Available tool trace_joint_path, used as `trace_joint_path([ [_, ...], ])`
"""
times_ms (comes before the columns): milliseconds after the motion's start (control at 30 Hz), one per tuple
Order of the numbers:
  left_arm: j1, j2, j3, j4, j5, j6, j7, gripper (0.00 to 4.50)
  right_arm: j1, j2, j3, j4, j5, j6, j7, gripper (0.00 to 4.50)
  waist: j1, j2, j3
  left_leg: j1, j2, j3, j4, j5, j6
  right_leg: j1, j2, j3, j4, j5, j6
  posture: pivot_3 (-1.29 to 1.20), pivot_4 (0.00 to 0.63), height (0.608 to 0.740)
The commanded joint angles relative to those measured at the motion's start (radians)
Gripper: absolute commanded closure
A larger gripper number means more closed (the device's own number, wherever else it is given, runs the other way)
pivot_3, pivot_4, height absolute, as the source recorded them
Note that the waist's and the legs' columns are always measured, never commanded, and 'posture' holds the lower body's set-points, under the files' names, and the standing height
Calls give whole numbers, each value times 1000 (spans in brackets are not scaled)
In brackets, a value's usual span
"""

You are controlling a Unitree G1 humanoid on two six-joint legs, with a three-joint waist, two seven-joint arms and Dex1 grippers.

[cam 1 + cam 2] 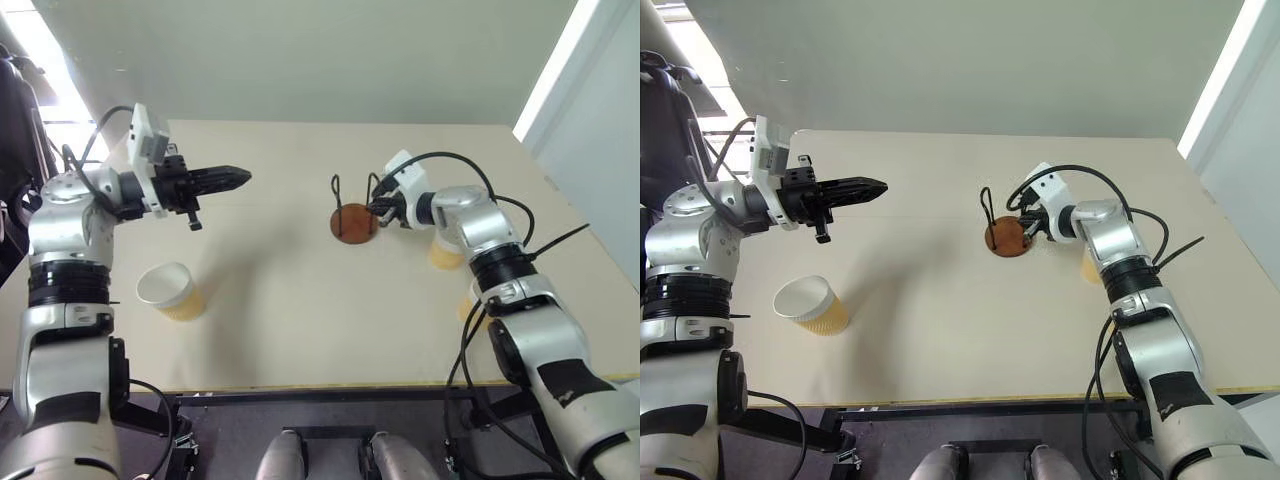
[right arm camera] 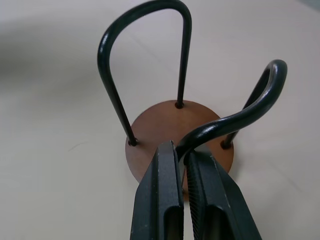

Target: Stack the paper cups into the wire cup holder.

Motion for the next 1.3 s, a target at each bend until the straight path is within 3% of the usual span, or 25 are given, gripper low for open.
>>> trace_joint_path([
  [33, -24, 17, 19, -13, 1, -8, -8, 4500, 18, -24, 19, -113, 25, 60, 81, 4478, 0, 0, 0, 0, 0, 0, 0, 0, 0, 0, 0, 0, 0, 0, 0, 0, 150, 740],
  [300, -44, 4, 7, 10, 9, -16, -14, 4500, 78, -71, 53, -300, 50, 185, 170, 4478, -1, 0, 0, 0, 0, 0, 1, 0, 0, 0, 0, 0, 0, 0, 0, 0, 150, 740],
  [1100, -43, -9, 15, 16, 16, -19, -22, 4500, 118, -120, 93, -406, 67, 257, 201, 4478, 0, 0, 0, 1, 0, 1, 1, 1, 1, 1, 0, 0, 0, 0, 1, 0, 150, 740],
  [1300, -16, 3, 1, -29, -8, 25, -95, 4500, 125, -123, 100, -419, 71, 265, 201, 4478, 0, 0, 0, 1, 0, 1, 1, 1, 1, 1, 0, 0, 0, 0, 1, 0, 150, 740],
])
